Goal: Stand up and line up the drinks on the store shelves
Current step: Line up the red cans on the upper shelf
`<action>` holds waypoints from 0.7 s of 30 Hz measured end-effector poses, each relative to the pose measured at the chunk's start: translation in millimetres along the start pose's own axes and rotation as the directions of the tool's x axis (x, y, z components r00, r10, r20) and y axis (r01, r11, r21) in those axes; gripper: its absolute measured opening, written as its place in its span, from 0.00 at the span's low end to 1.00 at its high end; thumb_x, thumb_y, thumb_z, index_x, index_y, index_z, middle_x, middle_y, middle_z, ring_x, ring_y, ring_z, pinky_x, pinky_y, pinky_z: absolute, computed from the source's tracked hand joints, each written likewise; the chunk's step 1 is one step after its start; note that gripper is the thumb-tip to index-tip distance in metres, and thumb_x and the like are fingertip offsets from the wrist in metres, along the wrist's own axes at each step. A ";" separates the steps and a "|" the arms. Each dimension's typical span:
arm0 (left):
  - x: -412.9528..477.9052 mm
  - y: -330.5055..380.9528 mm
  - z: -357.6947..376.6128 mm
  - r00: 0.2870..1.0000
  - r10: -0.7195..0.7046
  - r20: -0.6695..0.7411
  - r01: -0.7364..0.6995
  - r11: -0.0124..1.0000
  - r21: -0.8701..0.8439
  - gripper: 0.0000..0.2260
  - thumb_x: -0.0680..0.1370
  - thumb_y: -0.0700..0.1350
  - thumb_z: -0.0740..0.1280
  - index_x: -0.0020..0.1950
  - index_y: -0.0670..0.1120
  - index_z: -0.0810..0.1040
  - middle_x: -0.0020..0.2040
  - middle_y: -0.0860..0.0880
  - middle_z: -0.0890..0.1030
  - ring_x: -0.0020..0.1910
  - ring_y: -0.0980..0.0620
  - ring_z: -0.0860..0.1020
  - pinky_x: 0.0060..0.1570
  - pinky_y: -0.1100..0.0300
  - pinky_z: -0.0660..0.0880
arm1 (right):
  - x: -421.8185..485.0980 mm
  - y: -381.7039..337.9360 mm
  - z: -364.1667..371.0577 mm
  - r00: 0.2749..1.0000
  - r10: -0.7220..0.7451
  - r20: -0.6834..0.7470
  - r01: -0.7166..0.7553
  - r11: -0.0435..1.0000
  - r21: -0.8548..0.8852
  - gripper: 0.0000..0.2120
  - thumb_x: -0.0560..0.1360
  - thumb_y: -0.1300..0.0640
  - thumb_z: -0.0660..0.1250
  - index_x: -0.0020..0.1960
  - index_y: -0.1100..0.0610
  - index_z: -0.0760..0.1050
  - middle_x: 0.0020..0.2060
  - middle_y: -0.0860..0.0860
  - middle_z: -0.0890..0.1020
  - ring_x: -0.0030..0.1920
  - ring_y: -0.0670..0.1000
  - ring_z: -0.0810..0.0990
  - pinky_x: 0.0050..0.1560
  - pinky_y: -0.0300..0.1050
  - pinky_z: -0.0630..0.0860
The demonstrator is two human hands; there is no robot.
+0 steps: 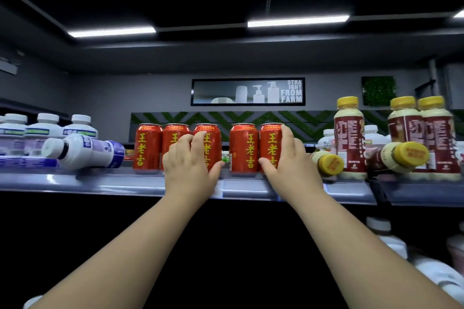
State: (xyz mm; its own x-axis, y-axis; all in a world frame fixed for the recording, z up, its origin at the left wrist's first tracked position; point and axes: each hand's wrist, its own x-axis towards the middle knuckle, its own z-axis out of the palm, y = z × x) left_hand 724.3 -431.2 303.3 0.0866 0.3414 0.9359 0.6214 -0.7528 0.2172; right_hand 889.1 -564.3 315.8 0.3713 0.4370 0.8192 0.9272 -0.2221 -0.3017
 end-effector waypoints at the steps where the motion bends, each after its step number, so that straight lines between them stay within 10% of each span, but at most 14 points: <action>1: 2.9 -1.8 0.7 0.999 -0.041 0.020 0.041 0.999 0.013 0.35 0.74 0.63 0.69 0.75 0.52 0.58 0.70 0.47 0.67 0.66 0.45 0.67 0.64 0.47 0.65 | 0.5 -1.9 -0.4 1.000 0.004 0.005 -0.004 1.000 0.001 0.42 0.79 0.41 0.65 0.79 0.49 0.41 0.69 0.54 0.66 0.62 0.57 0.73 0.55 0.52 0.73; 12: -1.4 -8.0 10.1 0.997 -0.077 0.001 0.077 0.993 -0.093 0.28 0.78 0.54 0.65 0.75 0.52 0.59 0.71 0.48 0.67 0.68 0.47 0.66 0.67 0.46 0.61 | -0.1 -20.3 10.9 1.000 -0.007 -0.011 0.007 1.000 0.027 0.44 0.76 0.39 0.68 0.79 0.47 0.43 0.67 0.53 0.67 0.62 0.56 0.74 0.58 0.52 0.74; 21: 5.5 20.8 13.1 0.981 0.168 -0.095 -0.175 0.982 -0.071 0.29 0.73 0.61 0.68 0.70 0.52 0.70 0.66 0.46 0.73 0.65 0.43 0.68 0.62 0.44 0.60 | -4.3 -19.4 14.2 0.997 0.002 -0.081 0.004 0.997 0.073 0.42 0.74 0.41 0.71 0.78 0.47 0.50 0.68 0.52 0.69 0.63 0.55 0.74 0.58 0.51 0.73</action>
State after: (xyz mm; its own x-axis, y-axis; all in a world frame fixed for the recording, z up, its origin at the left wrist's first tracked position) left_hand 747.9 -437.6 309.3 0.1152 0.1550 0.9812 0.5401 -0.8388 0.0691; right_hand 870.2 -549.5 311.2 0.3683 0.3641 0.8555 0.9296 -0.1563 -0.3337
